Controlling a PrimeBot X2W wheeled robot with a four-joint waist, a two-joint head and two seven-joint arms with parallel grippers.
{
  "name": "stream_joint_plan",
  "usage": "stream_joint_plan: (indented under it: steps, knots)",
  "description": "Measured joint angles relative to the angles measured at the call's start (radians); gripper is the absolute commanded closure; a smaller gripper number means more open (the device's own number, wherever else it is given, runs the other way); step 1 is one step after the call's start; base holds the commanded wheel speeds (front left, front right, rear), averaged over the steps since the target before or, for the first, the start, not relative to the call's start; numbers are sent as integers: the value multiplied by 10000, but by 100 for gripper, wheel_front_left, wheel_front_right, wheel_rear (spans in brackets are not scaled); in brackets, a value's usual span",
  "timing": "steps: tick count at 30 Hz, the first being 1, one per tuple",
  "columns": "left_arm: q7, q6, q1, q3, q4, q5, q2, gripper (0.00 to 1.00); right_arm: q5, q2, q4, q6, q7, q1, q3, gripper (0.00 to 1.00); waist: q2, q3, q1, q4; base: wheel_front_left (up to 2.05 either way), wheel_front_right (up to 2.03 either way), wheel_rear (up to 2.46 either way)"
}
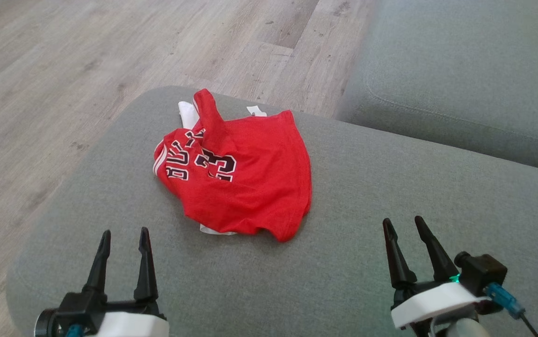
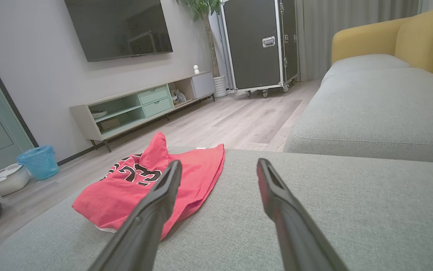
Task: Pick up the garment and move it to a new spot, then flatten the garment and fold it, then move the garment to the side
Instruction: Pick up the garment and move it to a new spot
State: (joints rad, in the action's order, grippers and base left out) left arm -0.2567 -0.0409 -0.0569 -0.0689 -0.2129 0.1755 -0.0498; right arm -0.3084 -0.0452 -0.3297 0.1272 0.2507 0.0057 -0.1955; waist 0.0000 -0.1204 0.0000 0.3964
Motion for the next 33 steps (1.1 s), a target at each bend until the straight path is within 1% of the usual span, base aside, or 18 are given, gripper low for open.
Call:
stream_joint_plan:
  steps: [11,13,17,21,24,28,30,33]
  knots:
    - [2,-50,16,-33,-75,-27,2,0,6,0,65,0,0,16,19,0,0,106,0,13,0,0,0]
    - [0,-165,102,-42,-136,-125,-2,0,44,0,111,0,0,35,44,0,0,211,0,-39,0,0,0]
    - [0,-316,585,-161,-286,-272,-4,0,221,0,194,0,0,25,198,0,0,486,0,-147,0,0,0]
    - [0,-569,1873,-568,-848,-449,-29,0,500,-2,382,0,0,-143,500,0,0,1040,2,-339,0,0,0]
    - [50,-698,3006,-1114,-1666,-554,-81,0,681,-2,541,0,0,-463,755,0,0,1487,3,-535,0,0,0]
    - [656,-840,4236,-2090,-2727,-604,-111,0,853,-4,777,0,0,-875,1037,0,0,2056,3,-860,0,0,0]
    - [1103,-872,4761,-2857,-3241,-453,-127,0,907,-6,876,0,0,-1034,1168,0,0,2324,3,-1053,0,0,0]
    - [1693,-915,5380,-4349,-3818,280,-178,0,932,-8,980,0,0,-1263,1285,0,0,2679,4,-1387,0,0,0]
